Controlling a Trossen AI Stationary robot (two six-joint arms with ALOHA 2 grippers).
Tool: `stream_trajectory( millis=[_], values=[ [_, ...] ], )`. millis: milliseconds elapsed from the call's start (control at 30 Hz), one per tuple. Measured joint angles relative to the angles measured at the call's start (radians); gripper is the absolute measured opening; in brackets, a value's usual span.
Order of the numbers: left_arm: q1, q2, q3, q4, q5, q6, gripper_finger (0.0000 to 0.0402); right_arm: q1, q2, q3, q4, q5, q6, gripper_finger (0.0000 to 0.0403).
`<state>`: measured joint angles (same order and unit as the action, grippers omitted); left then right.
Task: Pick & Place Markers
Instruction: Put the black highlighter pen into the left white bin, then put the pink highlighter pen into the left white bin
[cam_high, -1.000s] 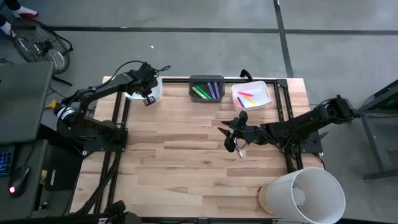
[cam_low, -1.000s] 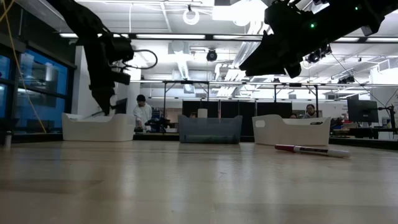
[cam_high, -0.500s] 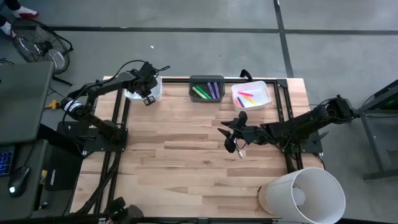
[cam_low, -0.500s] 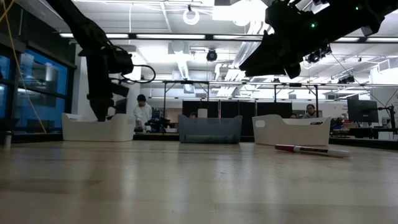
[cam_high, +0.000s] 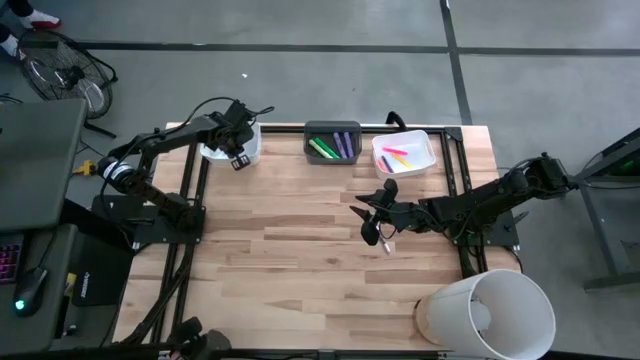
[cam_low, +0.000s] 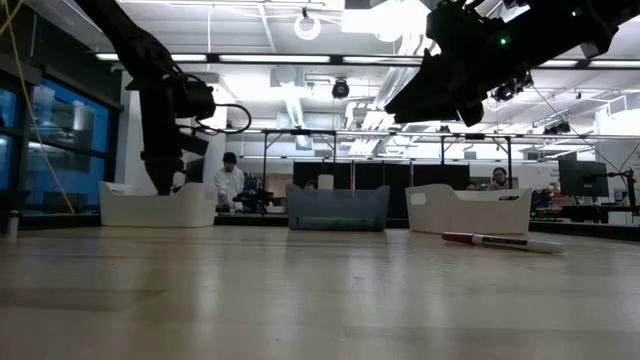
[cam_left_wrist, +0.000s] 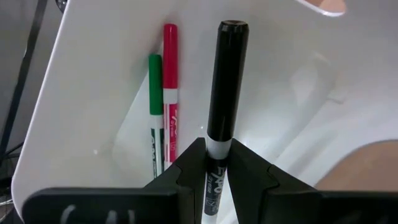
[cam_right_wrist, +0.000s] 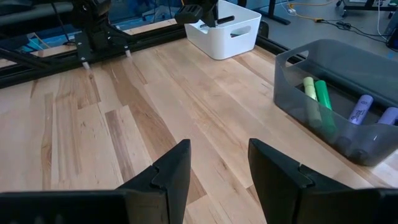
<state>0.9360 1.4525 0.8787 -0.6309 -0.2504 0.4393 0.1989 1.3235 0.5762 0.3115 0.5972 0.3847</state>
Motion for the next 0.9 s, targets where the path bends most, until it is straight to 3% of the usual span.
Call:
stream_trajectory(
  millis=[133,433,900],
  values=[
    [0.0,0.0,0.0,-0.002,0.0,0.0,0.0066,0.0,0.0,0.0,0.0,0.0,0.0,0.015],
    [0.0,0.0,0.0,-0.027,-0.004,0.0,0.0142,0.0,0.0,0.0,0.0,-0.001,0.0,0.015],
    [0.0,-0.095,0.0,-0.042,-0.001,-0.039,0.0147,0.0,0.0,0.0,0.0,-0.002,0.0,0.0149]
  ],
)
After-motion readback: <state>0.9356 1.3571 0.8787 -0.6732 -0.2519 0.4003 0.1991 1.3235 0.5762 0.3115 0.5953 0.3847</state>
